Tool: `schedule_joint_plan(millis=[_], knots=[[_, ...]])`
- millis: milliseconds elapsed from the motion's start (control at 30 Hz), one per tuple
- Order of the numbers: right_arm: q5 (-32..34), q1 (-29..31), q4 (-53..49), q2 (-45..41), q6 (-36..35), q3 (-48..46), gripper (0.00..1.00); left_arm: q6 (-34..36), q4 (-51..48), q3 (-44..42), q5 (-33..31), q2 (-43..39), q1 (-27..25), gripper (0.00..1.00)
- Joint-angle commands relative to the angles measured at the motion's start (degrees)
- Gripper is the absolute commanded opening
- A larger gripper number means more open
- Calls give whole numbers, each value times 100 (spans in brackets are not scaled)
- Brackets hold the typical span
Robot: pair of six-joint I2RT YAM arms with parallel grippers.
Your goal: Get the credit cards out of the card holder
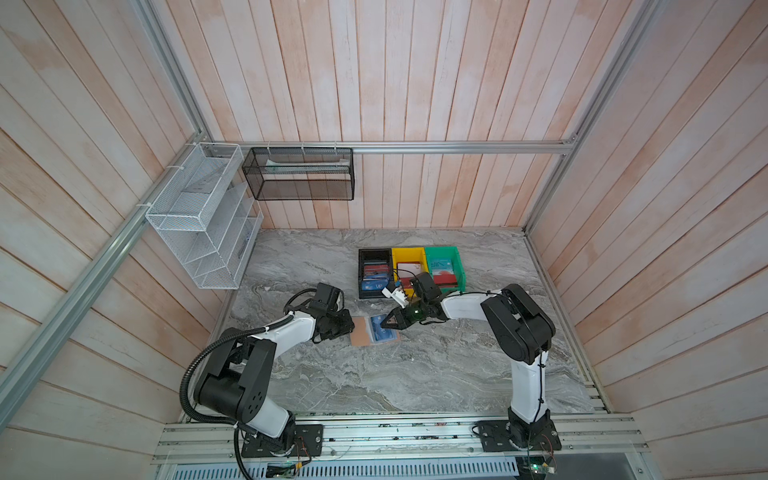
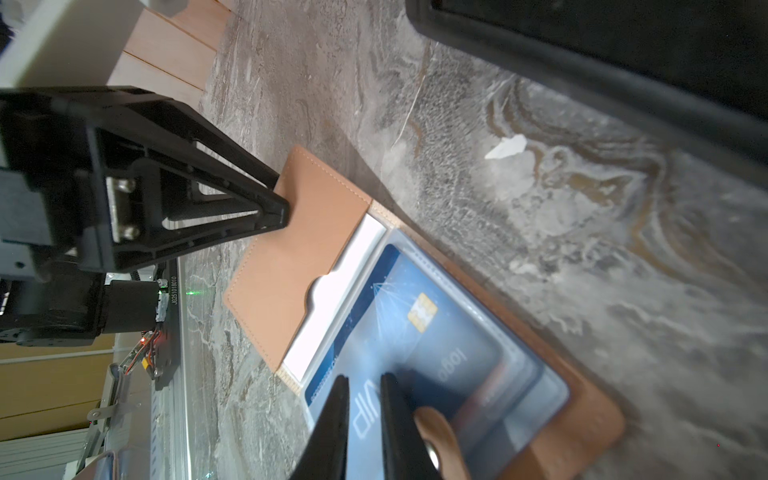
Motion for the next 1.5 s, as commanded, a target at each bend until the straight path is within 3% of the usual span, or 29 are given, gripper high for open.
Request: schedule_joint_plan(millis=[0, 667, 933, 1200, 1333, 1467], knots=[[535, -45, -582, 228, -2, -268, 19, 86, -470, 234, -319, -54, 19, 27], [407, -46, -450, 149, 7, -454, 19, -54, -733, 842, -597, 559, -576, 8], [319, -47, -464, 190, -37, -489, 18, -27, -1581, 1402, -1381, 838, -838, 11], [263, -49, -472, 219, -55, -479, 18, -161, -2532, 2133, -2366, 1514, -1293, 23], [255, -44, -474, 219, -59, -489, 18, -235, -2728, 2346, -2613, 1746, -1437, 24], [253, -52, -449, 211, -64, -518, 19, -289, -2816, 2447, -2738, 1751, -1484, 14]])
